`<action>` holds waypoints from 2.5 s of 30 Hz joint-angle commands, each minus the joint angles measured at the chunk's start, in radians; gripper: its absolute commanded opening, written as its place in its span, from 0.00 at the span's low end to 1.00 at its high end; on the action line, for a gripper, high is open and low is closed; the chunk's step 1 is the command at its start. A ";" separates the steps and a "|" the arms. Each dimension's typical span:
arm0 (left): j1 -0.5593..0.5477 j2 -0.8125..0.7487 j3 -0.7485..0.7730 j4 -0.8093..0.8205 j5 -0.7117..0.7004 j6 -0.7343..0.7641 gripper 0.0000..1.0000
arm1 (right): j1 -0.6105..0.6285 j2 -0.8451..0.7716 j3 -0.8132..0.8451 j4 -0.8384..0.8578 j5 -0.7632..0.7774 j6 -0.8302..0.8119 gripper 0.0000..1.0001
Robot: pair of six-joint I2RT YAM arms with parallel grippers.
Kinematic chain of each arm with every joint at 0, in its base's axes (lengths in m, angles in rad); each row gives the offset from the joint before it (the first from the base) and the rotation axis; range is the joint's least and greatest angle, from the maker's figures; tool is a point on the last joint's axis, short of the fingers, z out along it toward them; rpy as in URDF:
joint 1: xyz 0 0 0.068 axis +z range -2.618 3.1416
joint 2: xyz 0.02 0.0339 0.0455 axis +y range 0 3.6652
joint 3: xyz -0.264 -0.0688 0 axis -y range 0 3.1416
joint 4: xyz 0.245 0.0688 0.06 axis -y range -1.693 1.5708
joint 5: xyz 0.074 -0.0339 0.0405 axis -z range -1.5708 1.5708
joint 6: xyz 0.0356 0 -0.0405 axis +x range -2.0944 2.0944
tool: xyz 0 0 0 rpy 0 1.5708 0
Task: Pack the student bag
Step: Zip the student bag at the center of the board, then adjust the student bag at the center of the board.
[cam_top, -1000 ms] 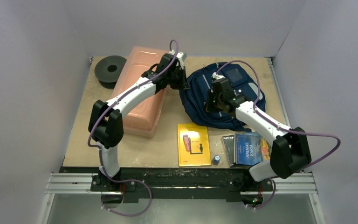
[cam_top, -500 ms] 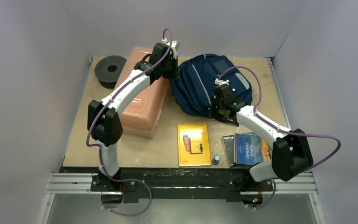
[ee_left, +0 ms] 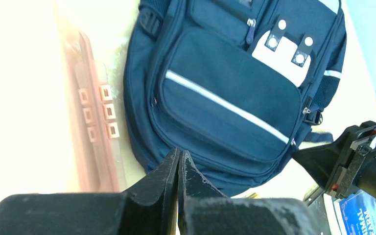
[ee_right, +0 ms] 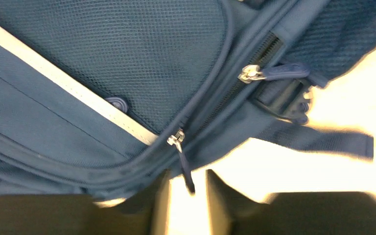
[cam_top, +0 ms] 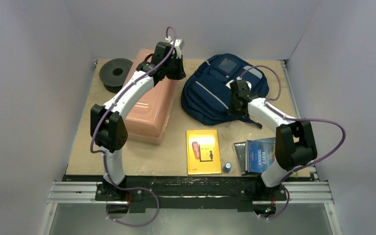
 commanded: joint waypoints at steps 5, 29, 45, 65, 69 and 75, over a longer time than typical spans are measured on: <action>-0.037 -0.080 0.007 0.070 0.032 0.003 0.00 | -0.063 -0.185 0.104 -0.049 -0.011 -0.100 0.76; -0.212 0.321 0.139 0.228 0.121 -0.278 0.46 | -0.456 0.424 0.530 0.246 -0.620 -0.235 0.75; -0.198 0.368 0.139 0.142 0.105 -0.276 0.46 | -0.458 0.404 0.530 0.285 -0.590 -0.182 0.66; -0.173 0.362 0.166 0.052 0.183 -0.204 0.46 | -0.459 0.366 0.218 0.505 -0.859 -0.057 0.00; -0.166 0.377 0.194 0.023 0.218 -0.172 0.46 | -0.447 0.181 0.028 0.600 -0.756 -0.024 0.00; -0.151 0.448 0.248 -0.019 0.259 -0.183 0.46 | -0.394 -0.053 -0.176 0.693 -0.574 -0.039 0.00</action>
